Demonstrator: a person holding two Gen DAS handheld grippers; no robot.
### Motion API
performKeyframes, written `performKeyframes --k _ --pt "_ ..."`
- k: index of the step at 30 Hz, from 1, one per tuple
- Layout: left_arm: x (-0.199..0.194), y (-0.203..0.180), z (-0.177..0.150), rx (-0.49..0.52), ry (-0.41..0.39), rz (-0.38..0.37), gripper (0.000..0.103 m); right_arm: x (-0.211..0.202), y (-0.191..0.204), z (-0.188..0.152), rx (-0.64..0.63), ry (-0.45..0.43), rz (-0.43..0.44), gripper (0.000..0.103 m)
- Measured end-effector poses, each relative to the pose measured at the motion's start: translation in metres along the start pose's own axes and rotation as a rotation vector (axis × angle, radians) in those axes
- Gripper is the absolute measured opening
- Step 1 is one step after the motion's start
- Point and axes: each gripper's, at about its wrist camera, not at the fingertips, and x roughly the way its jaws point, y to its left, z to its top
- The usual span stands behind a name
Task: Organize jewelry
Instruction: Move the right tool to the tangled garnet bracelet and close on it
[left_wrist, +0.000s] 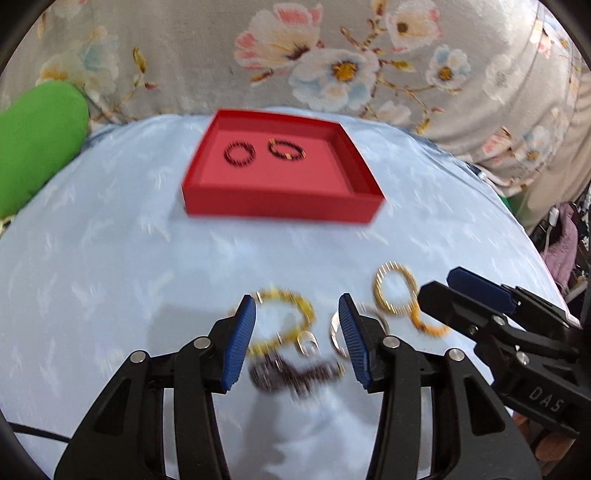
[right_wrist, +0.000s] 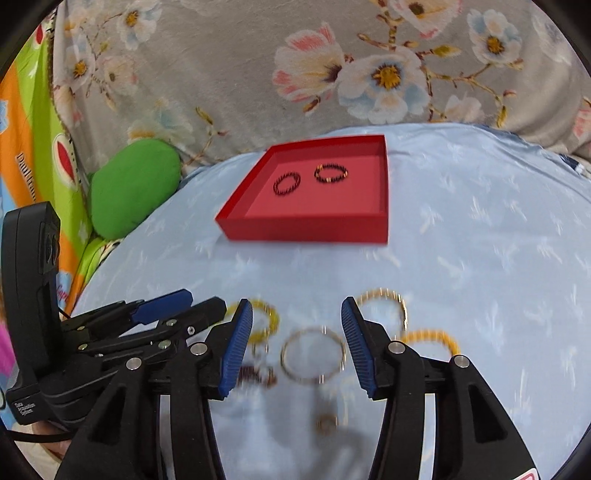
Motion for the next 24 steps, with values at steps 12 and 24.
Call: performKeyframes --k 12,24 --pt "-0.011 -0.025 -0.11 -0.035 0.156 -0.025 0.045 -0.016 0.013 -0.083 -0.056 0.093 0.008 0.051" --pt "-0.017 0.017 -0.099 -0.107 0.116 0.072 0.045 0.026 0.036 -0.062 -0.095 0.1 0.059 0.05"
